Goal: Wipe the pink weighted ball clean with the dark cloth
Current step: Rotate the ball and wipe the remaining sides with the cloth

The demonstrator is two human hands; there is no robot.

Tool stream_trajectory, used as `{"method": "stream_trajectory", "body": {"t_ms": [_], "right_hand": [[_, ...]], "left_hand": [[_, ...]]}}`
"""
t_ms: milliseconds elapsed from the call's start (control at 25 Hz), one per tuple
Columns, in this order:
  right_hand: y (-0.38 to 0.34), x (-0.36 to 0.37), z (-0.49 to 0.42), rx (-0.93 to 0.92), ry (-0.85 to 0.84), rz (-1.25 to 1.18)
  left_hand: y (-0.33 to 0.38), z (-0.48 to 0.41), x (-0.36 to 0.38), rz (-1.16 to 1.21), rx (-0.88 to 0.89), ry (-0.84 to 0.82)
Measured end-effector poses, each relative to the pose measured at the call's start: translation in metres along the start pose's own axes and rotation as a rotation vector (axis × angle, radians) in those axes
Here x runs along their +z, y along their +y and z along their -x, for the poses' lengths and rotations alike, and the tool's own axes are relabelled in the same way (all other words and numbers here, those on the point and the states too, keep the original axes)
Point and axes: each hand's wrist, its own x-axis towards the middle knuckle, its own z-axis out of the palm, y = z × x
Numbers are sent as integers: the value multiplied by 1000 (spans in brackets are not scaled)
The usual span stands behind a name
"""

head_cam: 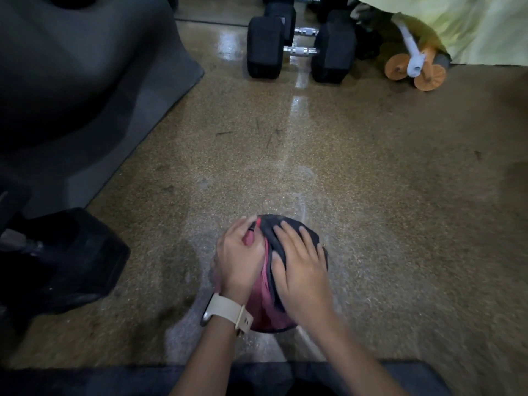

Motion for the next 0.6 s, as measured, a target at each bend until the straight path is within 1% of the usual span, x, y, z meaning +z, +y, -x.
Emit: {"method": "stream_trajectory", "body": {"t_ms": [40, 160, 200, 240, 320, 360, 440, 480, 520, 600], "right_hand": [[2, 0, -17, 22, -48, -4], [6, -5, -82, 198, -233, -46], [4, -5, -88, 228, -239, -40], [2, -4, -82, 216, -206, -6], [-4, -4, -37, 97, -80, 3], [-10, -6, -8, 49, -46, -26], [-9, -8, 23, -9, -57, -27], [-6, -7, 17, -10, -76, -30], [-2, -5, -2, 1, -105, -47], [4, -4, -61, 122, -202, -69]], "left_hand": [[-1, 1, 1, -20, 7, 5], [-1, 10, 3, -54, -9, 29], [0, 10, 4, -44, -22, 41], [2, 8, 3, -36, -23, 37], [4, 4, 2, -35, -14, 29], [2, 2, 1, -27, -23, 23], [-2, 0, -2, -4, -37, -8], [-6, -1, -3, -1, -31, -16], [-8, -1, -3, -7, -19, -17], [-5, 0, -1, -6, -17, 0]]}}
